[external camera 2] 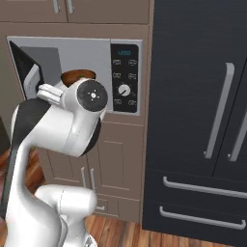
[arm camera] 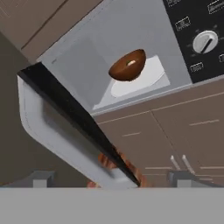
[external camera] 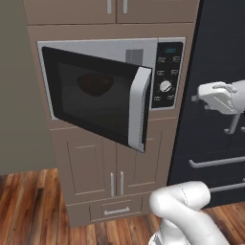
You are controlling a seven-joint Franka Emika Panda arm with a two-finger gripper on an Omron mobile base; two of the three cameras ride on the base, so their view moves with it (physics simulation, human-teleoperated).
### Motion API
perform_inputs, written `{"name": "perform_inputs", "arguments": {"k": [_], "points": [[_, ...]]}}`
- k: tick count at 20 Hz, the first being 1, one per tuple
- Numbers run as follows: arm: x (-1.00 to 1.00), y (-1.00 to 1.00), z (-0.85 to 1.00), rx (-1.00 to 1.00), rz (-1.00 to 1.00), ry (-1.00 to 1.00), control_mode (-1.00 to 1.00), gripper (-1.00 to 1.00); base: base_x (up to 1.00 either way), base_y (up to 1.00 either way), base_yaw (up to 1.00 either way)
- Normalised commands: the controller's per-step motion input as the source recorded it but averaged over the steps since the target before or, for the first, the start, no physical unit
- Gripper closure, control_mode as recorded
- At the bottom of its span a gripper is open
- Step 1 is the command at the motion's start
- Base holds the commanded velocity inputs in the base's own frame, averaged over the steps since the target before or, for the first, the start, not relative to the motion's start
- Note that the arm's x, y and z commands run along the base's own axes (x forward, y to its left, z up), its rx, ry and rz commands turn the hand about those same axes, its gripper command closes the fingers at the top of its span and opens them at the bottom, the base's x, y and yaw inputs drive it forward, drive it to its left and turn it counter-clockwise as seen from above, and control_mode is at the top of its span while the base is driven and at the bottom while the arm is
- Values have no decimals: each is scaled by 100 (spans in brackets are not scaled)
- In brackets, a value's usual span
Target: The microwave is finished heating the steak and lime. Take the bowl containing the food and place it on the dining counter.
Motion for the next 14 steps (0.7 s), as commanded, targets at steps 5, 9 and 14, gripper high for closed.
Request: {"name": "perform_inputs", "arguments": {"k": [5,9,14], "points": [[87,0,-12,7,0,24,-100,-100,0,0,0],[100,1,-30,0,0,17,-100,-100,0,0,0],[93,15,-3,2,0,15,-100,-100,0,0,0]]}}
